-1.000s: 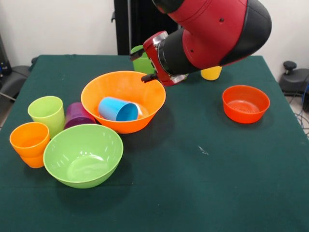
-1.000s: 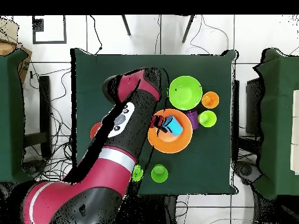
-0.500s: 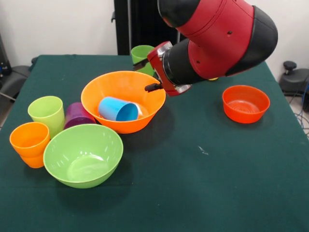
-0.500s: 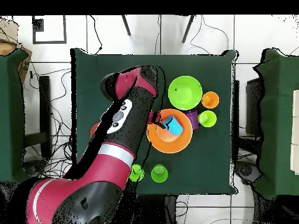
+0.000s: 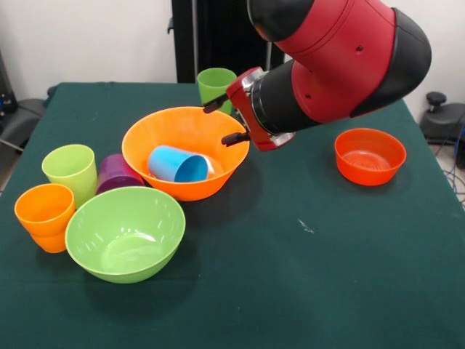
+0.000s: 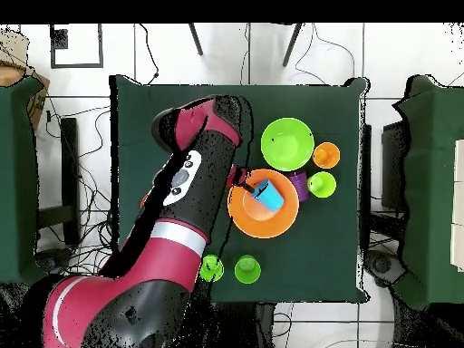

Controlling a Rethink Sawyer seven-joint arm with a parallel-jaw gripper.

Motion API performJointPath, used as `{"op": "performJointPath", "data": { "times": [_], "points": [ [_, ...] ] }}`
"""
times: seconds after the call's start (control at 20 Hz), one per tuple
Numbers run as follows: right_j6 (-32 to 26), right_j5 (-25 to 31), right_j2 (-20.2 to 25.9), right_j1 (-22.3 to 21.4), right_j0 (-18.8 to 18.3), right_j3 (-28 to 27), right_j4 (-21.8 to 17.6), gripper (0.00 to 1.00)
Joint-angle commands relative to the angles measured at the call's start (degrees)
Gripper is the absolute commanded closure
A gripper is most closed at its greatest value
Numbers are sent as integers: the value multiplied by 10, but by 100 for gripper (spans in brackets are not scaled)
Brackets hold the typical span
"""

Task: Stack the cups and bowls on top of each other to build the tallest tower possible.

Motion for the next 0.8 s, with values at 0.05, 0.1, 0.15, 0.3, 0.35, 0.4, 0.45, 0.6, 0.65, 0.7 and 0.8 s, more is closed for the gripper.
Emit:
{"op": "performJointPath", "data": {
  "times": [0.05, 0.1, 0.15, 0.3, 0.35, 0.4, 0.45, 0.6, 0.65, 0.7, 0.8],
  "points": [
    [-11, -47, 76, 5, -15, -26, 6, 0],
    [-10, -49, 77, 5, -15, -25, 7, 0],
    [-10, -52, 78, 4, -16, -24, 7, 0],
    [-12, -58, 79, 3, -17, -21, 7, 0],
    [-12, -59, 80, 2, -18, -21, 7, 0],
    [-13, -61, 80, 2, -18, -21, 6, 0],
    [-14, -63, 81, 1, -18, -20, 6, 0],
    [-10, -75, 86, 1, -19, -16, 9, 0],
    [-8, -78, 88, 2, -20, -16, 11, 0],
    [-6, -79, 90, 3, -22, -18, 14, 0],
    [-11, -79, 92, 3, -23, -19, 12, 0]
  ]
}}
